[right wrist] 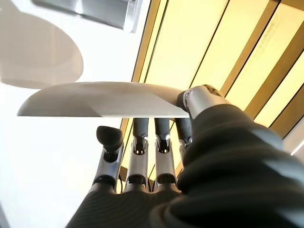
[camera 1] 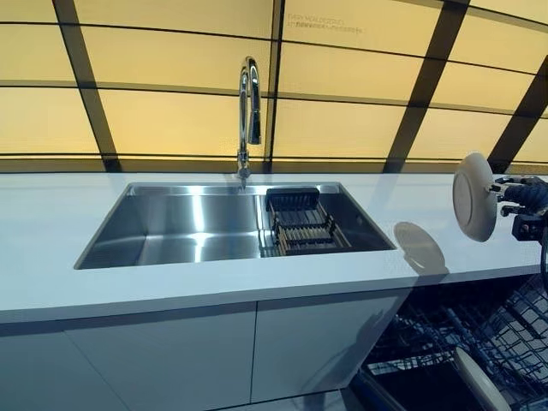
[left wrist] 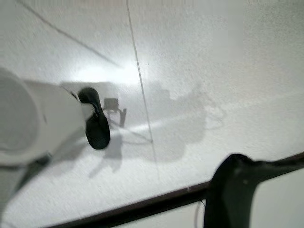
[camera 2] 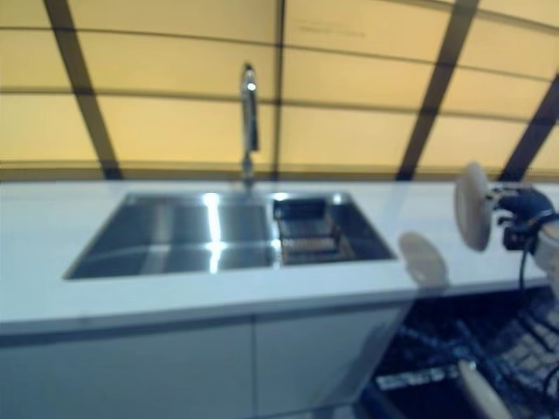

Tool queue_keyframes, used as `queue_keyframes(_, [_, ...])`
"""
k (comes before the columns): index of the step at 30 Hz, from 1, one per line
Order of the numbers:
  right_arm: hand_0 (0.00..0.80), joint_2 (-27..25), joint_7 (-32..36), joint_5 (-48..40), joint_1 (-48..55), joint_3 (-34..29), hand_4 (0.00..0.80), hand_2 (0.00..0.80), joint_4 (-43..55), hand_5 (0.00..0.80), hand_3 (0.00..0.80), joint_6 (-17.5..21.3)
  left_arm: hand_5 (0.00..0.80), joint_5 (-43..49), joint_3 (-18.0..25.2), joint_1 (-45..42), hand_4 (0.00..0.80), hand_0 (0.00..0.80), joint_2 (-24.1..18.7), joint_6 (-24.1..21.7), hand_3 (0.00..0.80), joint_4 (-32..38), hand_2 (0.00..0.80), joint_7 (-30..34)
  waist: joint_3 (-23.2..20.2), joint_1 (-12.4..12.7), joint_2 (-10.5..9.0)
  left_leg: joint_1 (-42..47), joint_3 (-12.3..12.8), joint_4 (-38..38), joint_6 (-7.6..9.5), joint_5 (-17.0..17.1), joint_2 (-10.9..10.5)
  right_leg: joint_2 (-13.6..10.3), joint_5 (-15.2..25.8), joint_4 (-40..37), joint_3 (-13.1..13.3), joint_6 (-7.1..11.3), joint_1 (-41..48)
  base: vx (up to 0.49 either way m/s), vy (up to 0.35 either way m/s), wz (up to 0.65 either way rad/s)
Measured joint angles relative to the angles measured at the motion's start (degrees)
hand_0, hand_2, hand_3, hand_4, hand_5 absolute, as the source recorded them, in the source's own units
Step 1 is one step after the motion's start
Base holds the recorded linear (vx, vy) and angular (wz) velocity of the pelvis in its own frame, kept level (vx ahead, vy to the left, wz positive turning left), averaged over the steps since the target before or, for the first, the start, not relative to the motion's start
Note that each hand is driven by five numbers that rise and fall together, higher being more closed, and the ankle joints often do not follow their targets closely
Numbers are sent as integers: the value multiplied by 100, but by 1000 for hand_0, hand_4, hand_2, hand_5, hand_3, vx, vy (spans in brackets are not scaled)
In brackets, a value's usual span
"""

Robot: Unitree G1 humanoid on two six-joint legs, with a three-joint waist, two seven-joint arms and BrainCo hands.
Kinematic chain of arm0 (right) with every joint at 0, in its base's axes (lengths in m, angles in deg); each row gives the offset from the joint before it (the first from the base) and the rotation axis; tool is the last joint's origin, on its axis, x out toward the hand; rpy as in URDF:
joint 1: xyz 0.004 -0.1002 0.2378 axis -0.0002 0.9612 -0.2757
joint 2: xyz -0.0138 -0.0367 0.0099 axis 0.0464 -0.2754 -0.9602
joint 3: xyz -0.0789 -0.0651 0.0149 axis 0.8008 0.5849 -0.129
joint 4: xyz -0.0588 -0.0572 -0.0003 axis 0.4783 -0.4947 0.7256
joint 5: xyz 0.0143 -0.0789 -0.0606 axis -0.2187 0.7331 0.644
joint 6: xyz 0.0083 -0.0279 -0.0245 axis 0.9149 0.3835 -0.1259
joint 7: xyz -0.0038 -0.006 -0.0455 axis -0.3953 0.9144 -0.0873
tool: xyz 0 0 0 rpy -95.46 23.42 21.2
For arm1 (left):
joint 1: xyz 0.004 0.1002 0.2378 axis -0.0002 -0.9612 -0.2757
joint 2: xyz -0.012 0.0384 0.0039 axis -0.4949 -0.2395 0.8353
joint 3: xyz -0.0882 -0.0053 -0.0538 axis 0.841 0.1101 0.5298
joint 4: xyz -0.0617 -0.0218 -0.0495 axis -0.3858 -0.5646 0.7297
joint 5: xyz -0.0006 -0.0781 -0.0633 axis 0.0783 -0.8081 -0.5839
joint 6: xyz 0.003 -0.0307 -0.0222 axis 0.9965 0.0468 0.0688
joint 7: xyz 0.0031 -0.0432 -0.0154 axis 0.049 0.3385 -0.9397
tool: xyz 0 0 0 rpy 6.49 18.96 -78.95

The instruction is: Take plates into dishwasher

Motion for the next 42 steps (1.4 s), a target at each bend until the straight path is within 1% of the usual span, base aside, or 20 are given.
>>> queue_keyframes(4, [800, -90, 237, -31, 140, -94, 800, 800, -80, 800, 800, -2, 0, 45, 0, 40, 0, 0, 2, -9, 0, -28, 0, 7, -62, -29, 11, -1, 42, 4, -18, -5, 0, -1, -1, 0, 27, 0, -33, -29, -10, -7])
queue_keyframes(7, [800, -103, 479, -32, 264, -189, 800, 800, -89, 800, 800, -23, 0, 45, 0, 55, 0, 0, 2, -12, 0, -43, 0, 26, -65, -138, 9, -3, 49, -4, 4, -21, 0, -3, -2, 0, 31, 0, -38, 0, 0, 0])
queue_keyframes(9, [800, -138, 565, -32, 375, -221, 800, 800, -92, 800, 800, -44, 0, 46, 0, 67, 0, 0, 2, -12, 0, -54, 0, 30, -67, -163, 10, 0, 74, -4, 2, -25, 8, 2, -1, 0, 75, 0, -47, -15, -16, -6])
queue_keyframes(13, [800, -169, 709, -30, 682, -474, 800, 800, -117, 800, 800, -61, 0, 47, -1, 95, 0, 0, 1, -14, 0, -110, 0, 40, -71, -208, 11, 12, 143, -4, -24, -47, 33, 22, -1, 0, 141, -1, -74, -16, -21, -8])
queue_keyframes(15, [800, -196, 806, -32, 895, -663, 800, 800, -121, 800, 800, -60, 0, 47, -5, 89, 0, 0, 2, -15, 0, -182, 0, 44, -72, -298, 12, 14, 181, -2, -27, -51, 48, 36, -1, 0, 164, -2, -81, -17, -18, -10])
queue_keyframes(17, [800, -287, 880, -34, 1066, -728, 800, 800, -129, 800, 800, -60, 0, 48, -4, 96, 0, 0, -2, -19, 0, -188, 0, 49, -75, -318, 17, 17, 206, 4, -38, -60, 57, 47, -1, 0, 199, -2, -100, -23, -16, -11])
queue_keyframes(20, [800, -302, 971, -32, 1262, -965, 800, 800, -128, 800, 800, -61, 0, 49, -4, 112, 0, 0, -2, -22, 0, -203, 0, 50, -76, -435, 17, 21, 304, 14, -46, -63, 70, 60, 11, -1, 306, -16, -152, -24, -9, -15])
queue_keyframes(23, [800, -309, 1068, -30, 1480, -1182, 800, 800, -126, 800, 800, -62, 0, 49, -4, 125, 0, 0, -4, -23, 0, -204, 0, 51, -76, -481, 17, 42, 344, 14, -66, -60, 75, 68, 10, -1, 334, -16, -154, -18, -12, -9])
queue_keyframes(26, [800, -346, 1199, -23, 1801, -1375, 800, 800, -118, 800, 800, -64, 0, 50, -4, 196, 0, 0, -10, -26, 0, -206, 0, 55, -74, -610, 20, 81, 374, -4, -60, -114, 94, 80, 7, -2, 363, -18, -151, -24, -12, -6])
queue_keyframes(31, [800, -399, 1432, -5, 2326, -1723, 800, 800, -106, 800, 800, -63, 0, 52, -4, 212, 0, 0, -11, -55, 0, -236, 0, 112, -70, -628, 37, 100, 497, -7, -84, -144, 125, 96, 12, -2, 447, -21, -206, -25, -8, -12])
queue_keyframes(36, [800, -411, 1632, 217, 2665, -1907, 800, 800, -80, 800, 800, -64, 0, 56, -3, 258, 0, 0, -12, -113, 0, -274, 0, 149, -59, -768, 74, 99, 516, 5, -111, -144, 126, 103, 12, -2, 477, -22, -225, -33, -15, -5])
queue_keyframes(42, [800, -411, 2060, 641, 2902, -1941, 800, 800, -88, 800, 800, -64, 0, 234, -3, 336, 0, 0, -11, -123, 0, -298, 0, 156, -1, -787, 143, 100, 529, 11, -105, -149, 125, 102, 12, -3, 487, -22, -230, -10, -10, 0])
